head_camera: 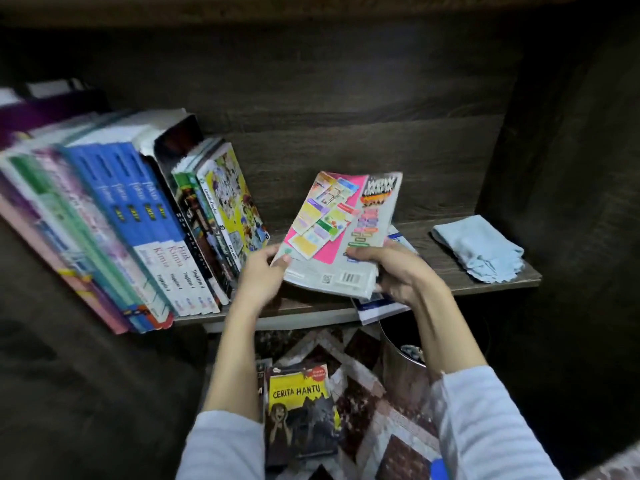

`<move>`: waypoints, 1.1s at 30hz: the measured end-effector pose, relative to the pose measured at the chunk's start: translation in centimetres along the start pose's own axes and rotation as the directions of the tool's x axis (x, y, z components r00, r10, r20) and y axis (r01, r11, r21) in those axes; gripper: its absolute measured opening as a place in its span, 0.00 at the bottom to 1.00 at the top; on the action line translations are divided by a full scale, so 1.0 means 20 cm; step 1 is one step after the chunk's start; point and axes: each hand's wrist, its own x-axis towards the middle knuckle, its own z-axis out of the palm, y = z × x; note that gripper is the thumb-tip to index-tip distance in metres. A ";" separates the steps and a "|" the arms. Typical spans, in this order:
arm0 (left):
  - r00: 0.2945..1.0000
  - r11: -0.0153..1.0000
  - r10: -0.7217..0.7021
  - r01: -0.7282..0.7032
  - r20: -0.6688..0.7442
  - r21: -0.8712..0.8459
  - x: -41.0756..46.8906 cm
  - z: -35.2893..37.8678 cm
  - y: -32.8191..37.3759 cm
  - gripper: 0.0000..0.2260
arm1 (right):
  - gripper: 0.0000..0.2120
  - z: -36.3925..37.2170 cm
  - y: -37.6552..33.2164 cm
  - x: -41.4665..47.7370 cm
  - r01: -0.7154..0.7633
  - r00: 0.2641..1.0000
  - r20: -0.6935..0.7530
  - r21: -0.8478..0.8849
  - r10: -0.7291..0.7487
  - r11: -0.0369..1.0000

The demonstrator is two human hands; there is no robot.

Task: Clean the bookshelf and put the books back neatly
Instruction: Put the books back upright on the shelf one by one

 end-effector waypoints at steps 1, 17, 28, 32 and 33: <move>0.999 0.996 0.003 0.000 -0.036 0.088 0.01 -0.02 0.01 0.14 | 0.12 0.05 -0.02 0.00 0.074 0.997 0.007 -0.019 -0.074 0.997; 0.705 0.737 0.657 -0.529 -0.265 0.421 -0.11 -0.42 0.22 0.18 | 0.34 0.74 0.28 0.10 0.402 0.794 0.093 -0.822 -0.601 0.403; 0.655 0.554 0.684 -0.178 -0.323 0.813 -0.05 -0.44 0.15 0.25 | 0.49 0.64 0.36 0.34 0.477 0.872 0.391 -0.541 -0.296 0.692; 0.623 0.492 0.720 -0.147 -0.306 0.858 0.01 -0.43 0.12 0.27 | 0.34 0.64 0.40 0.41 0.437 0.899 0.237 -0.504 -0.367 0.745; 0.611 0.482 0.730 -0.141 -0.306 0.865 0.02 -0.43 0.12 0.27 | 0.31 0.65 0.41 0.41 0.444 0.895 0.215 -0.515 -0.391 0.733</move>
